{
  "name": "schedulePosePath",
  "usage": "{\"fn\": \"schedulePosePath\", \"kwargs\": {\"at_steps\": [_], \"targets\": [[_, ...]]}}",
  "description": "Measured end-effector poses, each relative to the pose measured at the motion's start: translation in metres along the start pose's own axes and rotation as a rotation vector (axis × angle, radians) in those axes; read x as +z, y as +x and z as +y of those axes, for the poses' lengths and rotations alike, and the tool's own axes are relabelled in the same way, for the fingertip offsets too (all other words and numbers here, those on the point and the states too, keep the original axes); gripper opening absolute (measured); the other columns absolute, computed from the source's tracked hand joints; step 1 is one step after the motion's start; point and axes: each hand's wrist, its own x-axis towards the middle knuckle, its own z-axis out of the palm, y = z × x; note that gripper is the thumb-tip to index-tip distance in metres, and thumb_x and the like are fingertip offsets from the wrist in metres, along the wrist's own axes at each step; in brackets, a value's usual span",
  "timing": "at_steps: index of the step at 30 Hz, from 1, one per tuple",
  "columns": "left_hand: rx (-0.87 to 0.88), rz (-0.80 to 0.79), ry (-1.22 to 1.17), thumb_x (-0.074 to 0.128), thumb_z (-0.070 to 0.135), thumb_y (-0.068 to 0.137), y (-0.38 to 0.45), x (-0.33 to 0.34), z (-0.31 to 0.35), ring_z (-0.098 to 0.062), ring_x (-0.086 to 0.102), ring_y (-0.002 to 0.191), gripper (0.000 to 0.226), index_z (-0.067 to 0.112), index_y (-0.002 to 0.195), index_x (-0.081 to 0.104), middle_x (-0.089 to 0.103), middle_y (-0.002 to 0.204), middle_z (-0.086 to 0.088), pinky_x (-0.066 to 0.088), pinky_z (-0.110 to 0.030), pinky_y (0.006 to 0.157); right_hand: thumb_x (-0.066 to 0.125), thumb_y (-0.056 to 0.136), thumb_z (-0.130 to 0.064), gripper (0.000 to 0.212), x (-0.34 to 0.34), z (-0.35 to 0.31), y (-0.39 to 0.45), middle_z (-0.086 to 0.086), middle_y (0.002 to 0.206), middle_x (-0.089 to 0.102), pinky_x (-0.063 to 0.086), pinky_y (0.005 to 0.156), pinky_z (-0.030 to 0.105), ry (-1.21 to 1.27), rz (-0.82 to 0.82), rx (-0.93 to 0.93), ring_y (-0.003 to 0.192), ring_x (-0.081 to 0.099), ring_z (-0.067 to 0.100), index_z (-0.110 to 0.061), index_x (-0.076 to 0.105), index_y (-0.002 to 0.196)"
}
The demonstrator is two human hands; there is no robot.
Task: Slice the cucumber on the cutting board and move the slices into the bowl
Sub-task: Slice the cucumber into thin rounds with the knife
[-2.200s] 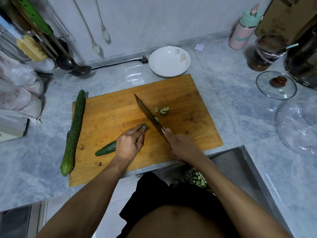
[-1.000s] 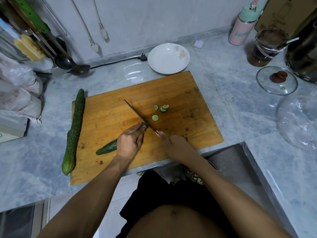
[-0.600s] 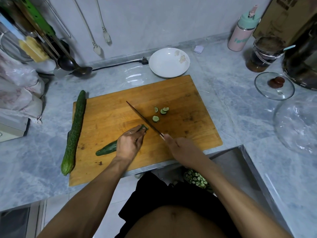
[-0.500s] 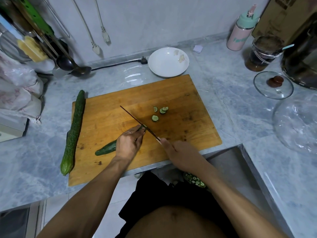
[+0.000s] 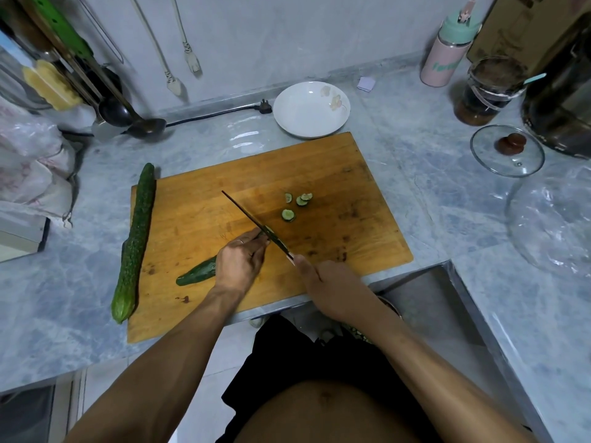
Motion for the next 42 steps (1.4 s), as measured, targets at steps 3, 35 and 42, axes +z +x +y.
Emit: {"fn": "schedulePosePath", "kwargs": {"at_steps": [3,35,42], "targets": [[0.015,0.013,0.0,0.065,0.009,0.087,0.0,-0.002,0.002,-0.026,0.07,0.098,0.018,0.009,0.1,0.078,0.072,0.113,-0.009,0.058,-0.037,0.084,0.022,0.103,-0.055,0.065,0.001,0.002,-0.001,0.005,0.053,0.043,0.029,0.044,0.021,0.012,0.017,0.006,0.049,0.044,0.017,-0.013,0.041,0.057],[0.05,0.057,0.038,0.062,0.009,0.083,-0.001,0.003,0.0,-0.029,0.071,0.094,0.02,0.007,0.095,0.078,0.073,0.108,-0.013,0.057,-0.036,0.078,0.017,0.101,-0.06,0.067,0.021,0.005,0.041,0.005,0.063,0.052,0.036,0.059,0.03,-0.025,0.018,0.065,0.061,0.052,0.018,-0.016,0.048,0.061],[0.089,-0.001,0.107,0.071,0.001,0.079,-0.001,-0.003,-0.004,-0.025,0.067,0.105,0.039,0.015,0.115,0.073,0.069,0.121,-0.006,0.054,-0.035,0.089,0.018,0.103,-0.057,0.067,0.005,0.01,0.041,0.003,0.061,0.051,0.032,0.054,0.029,-0.006,0.051,0.062,0.059,0.049,0.015,-0.015,0.047,0.058]]}}
